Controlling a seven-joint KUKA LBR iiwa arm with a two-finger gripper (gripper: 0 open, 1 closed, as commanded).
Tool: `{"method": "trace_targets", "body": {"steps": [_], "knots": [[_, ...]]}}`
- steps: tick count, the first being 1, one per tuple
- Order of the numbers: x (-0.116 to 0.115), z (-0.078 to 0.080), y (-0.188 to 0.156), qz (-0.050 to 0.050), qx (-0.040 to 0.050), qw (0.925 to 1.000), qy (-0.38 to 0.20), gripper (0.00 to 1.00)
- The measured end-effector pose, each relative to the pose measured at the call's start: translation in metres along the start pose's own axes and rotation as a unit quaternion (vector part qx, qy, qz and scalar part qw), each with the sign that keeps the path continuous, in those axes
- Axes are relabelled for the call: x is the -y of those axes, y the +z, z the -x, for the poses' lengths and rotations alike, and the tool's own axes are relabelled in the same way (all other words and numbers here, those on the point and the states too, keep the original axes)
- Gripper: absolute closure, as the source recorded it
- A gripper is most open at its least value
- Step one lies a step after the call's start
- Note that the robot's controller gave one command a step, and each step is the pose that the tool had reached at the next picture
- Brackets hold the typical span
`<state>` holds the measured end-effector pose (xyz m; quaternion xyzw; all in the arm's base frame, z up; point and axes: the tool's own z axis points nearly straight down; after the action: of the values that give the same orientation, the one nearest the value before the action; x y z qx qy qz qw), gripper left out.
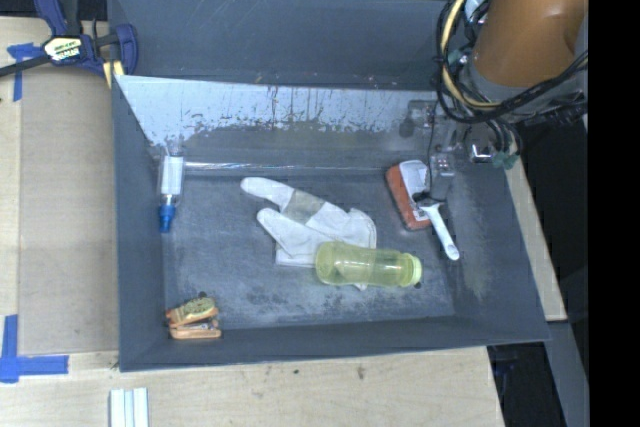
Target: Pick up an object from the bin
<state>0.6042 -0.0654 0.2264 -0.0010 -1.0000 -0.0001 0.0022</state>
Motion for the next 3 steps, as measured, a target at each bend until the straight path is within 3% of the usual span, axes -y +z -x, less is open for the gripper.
{"method": "trace_targets", "body": {"steps": [1, 2, 3], "knots": [[0.000, 0.001, -0.005, 0.000, 0.0043, 1.0000, -0.001, 0.00], [-0.016, 0.003, 0.041, -0.001, 0.0064, 0.9992, -0.039, 0.00], [-0.056, -0.005, 0.101, -0.001, 0.0044, 0.9946, -0.104, 0.00]]}}
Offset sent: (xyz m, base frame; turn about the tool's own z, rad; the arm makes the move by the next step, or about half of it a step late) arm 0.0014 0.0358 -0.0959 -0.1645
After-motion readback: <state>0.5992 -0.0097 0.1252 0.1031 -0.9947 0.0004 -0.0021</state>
